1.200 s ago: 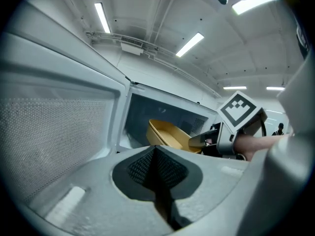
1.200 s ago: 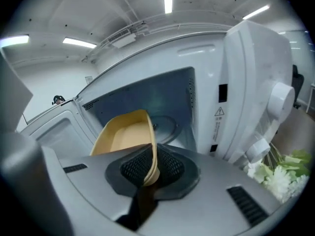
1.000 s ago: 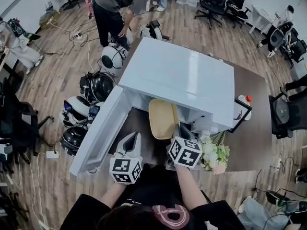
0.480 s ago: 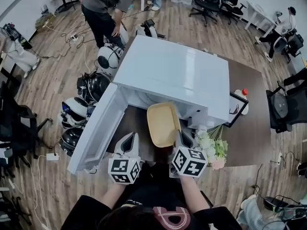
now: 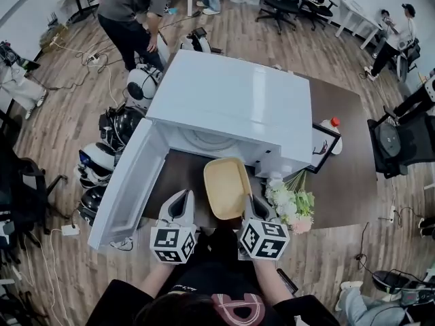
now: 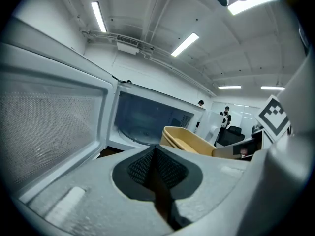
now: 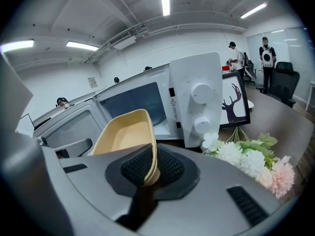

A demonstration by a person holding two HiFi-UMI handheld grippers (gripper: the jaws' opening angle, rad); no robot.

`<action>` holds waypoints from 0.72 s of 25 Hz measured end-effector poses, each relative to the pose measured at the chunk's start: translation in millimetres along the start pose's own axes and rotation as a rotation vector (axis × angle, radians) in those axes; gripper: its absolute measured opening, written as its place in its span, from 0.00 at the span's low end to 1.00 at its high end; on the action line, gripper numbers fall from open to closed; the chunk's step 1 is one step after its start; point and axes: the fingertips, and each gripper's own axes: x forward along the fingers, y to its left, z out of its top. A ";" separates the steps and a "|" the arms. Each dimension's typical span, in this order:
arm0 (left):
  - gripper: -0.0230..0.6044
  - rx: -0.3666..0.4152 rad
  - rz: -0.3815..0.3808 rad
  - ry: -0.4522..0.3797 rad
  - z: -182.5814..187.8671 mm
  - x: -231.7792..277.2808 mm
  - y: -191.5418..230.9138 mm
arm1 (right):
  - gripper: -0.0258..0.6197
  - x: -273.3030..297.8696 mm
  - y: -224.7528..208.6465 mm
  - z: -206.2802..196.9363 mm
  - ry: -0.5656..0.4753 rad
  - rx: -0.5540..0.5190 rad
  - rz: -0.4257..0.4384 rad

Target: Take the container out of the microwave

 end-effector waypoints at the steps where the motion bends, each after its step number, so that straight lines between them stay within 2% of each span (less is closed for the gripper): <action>1: 0.05 -0.001 -0.004 0.004 -1.1 -1.4 -1.8 | 0.09 -1.9 -1.1 -0.8 -0.001 0.003 0.004; 8: 0.05 0.017 -0.063 0.024 -4.5 -1.4 -25.9 | 0.09 -17.8 -18.9 -11.5 0.003 0.032 -0.017; 14: 0.05 0.066 -0.055 0.029 -6.0 -5.9 -24.4 | 0.09 -20.6 -18.2 -10.4 -0.016 0.023 -0.019; 18: 0.05 0.031 -0.046 0.032 -8.4 -6.3 -21.1 | 0.09 -20.4 -19.5 -9.7 -0.020 0.012 -0.022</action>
